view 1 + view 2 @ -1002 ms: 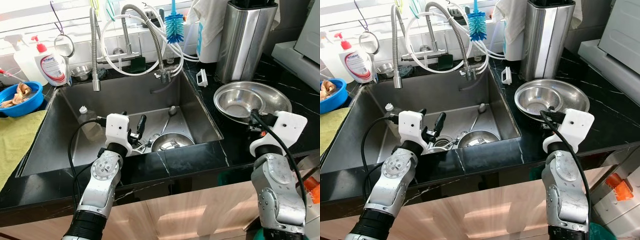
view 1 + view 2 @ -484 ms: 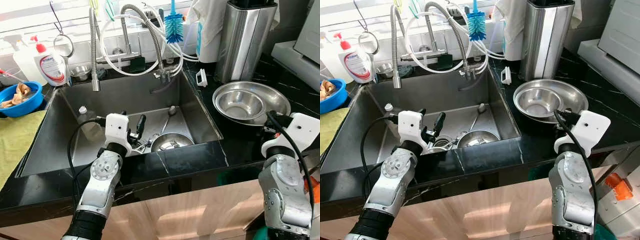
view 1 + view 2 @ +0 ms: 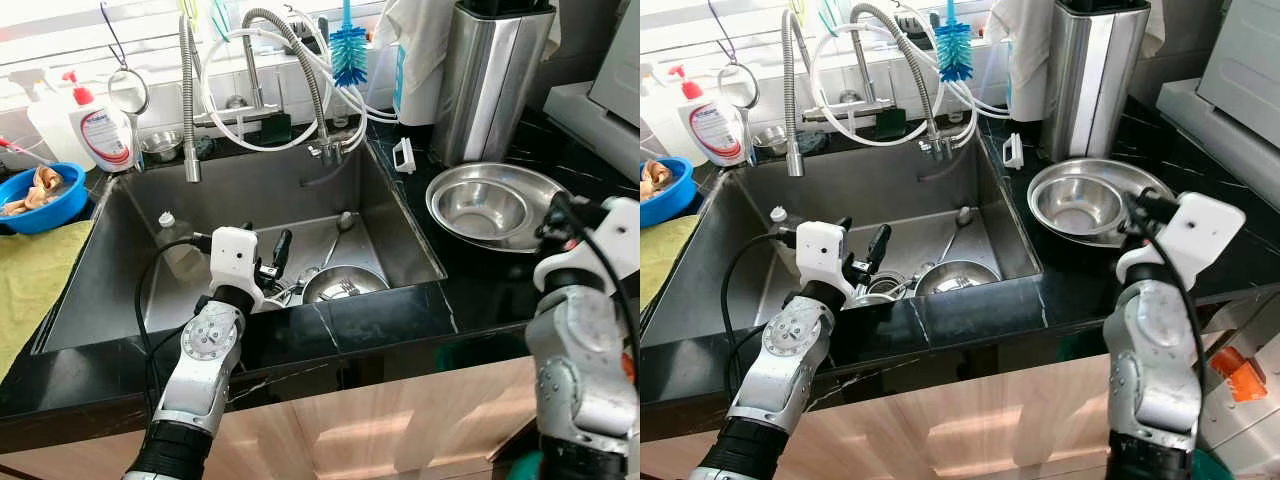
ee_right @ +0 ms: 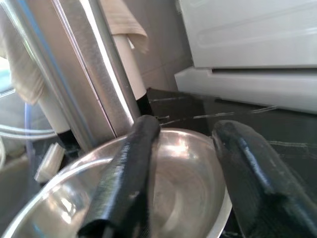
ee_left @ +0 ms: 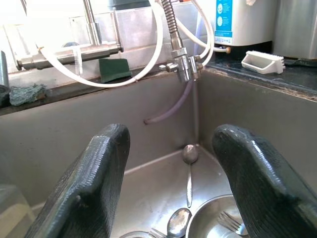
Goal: Kitchen organization
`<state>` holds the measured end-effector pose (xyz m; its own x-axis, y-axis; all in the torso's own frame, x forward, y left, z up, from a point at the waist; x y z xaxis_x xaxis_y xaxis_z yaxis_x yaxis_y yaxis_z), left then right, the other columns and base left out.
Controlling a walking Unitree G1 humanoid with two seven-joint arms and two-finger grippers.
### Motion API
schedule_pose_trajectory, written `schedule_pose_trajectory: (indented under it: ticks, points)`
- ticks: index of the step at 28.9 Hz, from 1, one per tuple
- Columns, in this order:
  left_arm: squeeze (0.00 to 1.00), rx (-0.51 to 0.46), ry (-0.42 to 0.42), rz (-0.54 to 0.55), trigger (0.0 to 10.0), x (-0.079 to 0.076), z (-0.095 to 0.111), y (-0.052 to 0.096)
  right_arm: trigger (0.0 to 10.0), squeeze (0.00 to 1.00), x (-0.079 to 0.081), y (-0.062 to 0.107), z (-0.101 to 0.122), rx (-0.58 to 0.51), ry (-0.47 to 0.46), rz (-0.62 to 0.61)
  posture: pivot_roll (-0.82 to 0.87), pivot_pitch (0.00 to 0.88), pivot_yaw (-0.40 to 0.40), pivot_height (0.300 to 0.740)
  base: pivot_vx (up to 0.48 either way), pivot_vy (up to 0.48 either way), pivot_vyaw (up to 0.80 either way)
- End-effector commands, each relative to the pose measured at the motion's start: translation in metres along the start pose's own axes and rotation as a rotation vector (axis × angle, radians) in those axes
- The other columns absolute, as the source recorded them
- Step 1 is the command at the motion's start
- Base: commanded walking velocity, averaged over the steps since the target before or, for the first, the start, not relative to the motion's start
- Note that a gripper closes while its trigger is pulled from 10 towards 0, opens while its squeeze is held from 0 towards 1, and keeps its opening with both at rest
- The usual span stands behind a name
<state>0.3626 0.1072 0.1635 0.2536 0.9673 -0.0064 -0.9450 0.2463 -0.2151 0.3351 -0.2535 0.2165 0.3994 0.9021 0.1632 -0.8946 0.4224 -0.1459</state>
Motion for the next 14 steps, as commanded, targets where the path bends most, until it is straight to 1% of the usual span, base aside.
schedule_pose_trajectory:
  ticks: [1, 3, 7, 8, 11, 12, 13, 14]
  points:
    - [0.0, -0.002, -0.022, 0.01, 10.0, 0.004, 0.001, 0.0, 10.0, 1.0, -0.003, -0.002, 0.002, 0.028, -0.079, -0.018, -0.11, 0.0, 0.101, 0.74, 0.0, 0.0, 0.0]
    - [0.0, -0.002, -0.023, 0.01, 10.0, 0.004, 0.001, 0.0, 10.0, 1.0, -0.009, -0.006, 0.002, 0.065, -0.123, -0.037, -0.11, 0.0, 0.1, 0.74, 0.0, 0.0, 0.0]
    - [0.0, -0.001, -0.024, 0.01, 10.0, 0.004, 0.001, 0.0, 10.0, 1.0, -0.012, -0.009, -0.002, 0.106, -0.183, -0.025, -0.11, 0.0, 0.1, 0.74, 0.0, 0.0, 0.0]
    - [0.0, -0.002, -0.023, 0.009, 10.0, 0.004, 0.001, 0.0, 10.0, 1.0, -0.014, -0.011, -0.005, 0.13, -0.193, -0.009, -0.11, 0.0, 0.1, 0.74, 0.0, 0.0, 0.0]
    - [0.0, -0.002, -0.023, 0.008, 10.0, 0.004, 0.001, 0.0, 10.0, 1.0, -0.016, -0.014, -0.006, 0.152, -0.203, 0.006, -0.11, 0.0, 0.1, 0.74, 0.0, 0.0, 0.0]
    - [0.0, -0.002, -0.023, 0.008, 10.0, 0.004, 0.001, 0.0, 10.0, 0.33, -0.013, -0.016, -0.004, 0.166, -0.199, 0.043, -0.12, 0.0, 0.1, 0.74, 0.0, 0.0, 0.0]
    - [0.0, -0.002, -0.023, 0.008, 10.0, 0.004, 0.001, 0.0, 10.0, 0.33, -0.012, -0.017, -0.003, 0.172, -0.193, 0.056, -0.12, 0.0, 0.1, 0.74, 0.0, 0.0, 0.0]
    - [0.0, -0.002, -0.023, 0.007, 10.0, 0.004, 0.001, 0.0, 10.0, 0.0, -0.012, -0.018, -0.002, 0.174, -0.182, 0.063, -0.12, 0.0, 0.1, 0.74, 0.0, 0.0, 0.0]
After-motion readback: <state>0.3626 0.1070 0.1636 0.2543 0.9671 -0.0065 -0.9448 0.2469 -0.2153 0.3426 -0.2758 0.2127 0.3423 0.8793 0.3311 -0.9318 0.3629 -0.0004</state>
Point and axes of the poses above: a point about 5 cm out from each wrist's last joint towards the gripper, its own y axis pointing back from the gripper into the wrist, its own z axis along the axis of the wrist's last joint, x = y × z, the point moved 5 cm from there along -y, pointing out of the wrist towards the gripper, and after that the axes turned 4 degrees about y, right-handed, at the moved point
